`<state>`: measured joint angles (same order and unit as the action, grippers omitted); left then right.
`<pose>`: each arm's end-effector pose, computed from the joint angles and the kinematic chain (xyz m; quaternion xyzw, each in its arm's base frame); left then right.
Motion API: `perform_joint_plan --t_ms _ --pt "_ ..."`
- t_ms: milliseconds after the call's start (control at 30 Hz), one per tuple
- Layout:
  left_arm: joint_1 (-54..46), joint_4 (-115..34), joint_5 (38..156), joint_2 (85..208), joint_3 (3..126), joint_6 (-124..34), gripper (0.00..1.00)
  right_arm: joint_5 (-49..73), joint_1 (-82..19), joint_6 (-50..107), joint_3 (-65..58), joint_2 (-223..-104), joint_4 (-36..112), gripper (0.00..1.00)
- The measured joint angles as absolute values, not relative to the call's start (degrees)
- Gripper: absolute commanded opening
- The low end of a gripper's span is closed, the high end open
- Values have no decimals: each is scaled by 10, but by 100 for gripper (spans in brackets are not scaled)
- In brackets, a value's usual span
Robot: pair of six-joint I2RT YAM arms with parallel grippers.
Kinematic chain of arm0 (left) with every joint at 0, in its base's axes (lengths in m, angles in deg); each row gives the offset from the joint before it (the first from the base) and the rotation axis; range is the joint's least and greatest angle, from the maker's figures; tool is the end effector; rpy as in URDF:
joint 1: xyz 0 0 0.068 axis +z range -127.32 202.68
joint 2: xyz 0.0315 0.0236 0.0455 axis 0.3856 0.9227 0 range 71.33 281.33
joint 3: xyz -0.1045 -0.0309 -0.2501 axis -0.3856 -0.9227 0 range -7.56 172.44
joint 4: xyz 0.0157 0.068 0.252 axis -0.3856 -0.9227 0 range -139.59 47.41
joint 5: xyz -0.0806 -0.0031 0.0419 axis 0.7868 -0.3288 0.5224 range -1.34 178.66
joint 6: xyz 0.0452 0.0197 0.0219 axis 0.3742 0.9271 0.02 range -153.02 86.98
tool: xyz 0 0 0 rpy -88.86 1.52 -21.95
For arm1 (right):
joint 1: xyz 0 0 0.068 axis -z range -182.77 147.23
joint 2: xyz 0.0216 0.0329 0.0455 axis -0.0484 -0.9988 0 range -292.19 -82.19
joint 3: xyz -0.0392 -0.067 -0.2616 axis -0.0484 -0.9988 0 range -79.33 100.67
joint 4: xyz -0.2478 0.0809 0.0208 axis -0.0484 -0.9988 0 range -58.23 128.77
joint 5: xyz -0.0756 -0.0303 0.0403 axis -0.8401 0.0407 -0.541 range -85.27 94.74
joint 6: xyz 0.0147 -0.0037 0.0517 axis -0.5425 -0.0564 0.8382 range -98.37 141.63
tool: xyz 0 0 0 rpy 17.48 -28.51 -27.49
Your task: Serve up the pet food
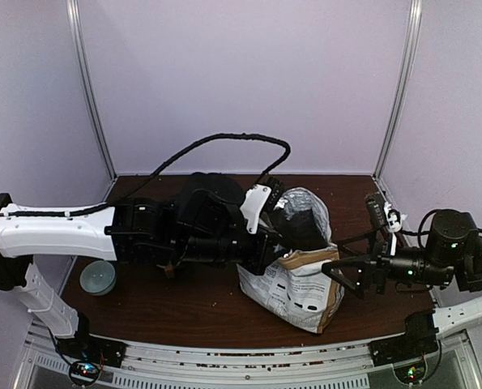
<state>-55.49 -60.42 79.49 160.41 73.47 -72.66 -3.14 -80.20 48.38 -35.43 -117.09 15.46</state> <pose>0.0803 -0.3560 0.3550 0.2386 0.8115 -0.4181 0.3313 0.0357 0.1374 0.3352 -0.2991 0.7300 0.4496 0.4189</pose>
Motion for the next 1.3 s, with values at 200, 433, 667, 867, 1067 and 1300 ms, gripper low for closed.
perform_joint_plan --t_ms 200,433,667,867,1067,1300 --pt "-553 -607 799 1607 740 -734 0 -72 -832 412 -354 -1210 167 98" --pt "-550 -611 806 1611 746 -737 0 -134 -844 351 -347 -1269 169 87" --pt "-549 -614 809 1611 746 -739 0 -167 -849 336 -342 -1310 186 61" --pt "-545 -622 808 1611 747 -739 0 -199 -858 338 -325 -1347 186 15" --pt "-542 -628 787 1592 740 -729 33 -174 -861 342 -310 -1360 191 0" --pt "-521 -561 740 1413 715 -697 77 -108 -859 344 -310 -1355 203 0"
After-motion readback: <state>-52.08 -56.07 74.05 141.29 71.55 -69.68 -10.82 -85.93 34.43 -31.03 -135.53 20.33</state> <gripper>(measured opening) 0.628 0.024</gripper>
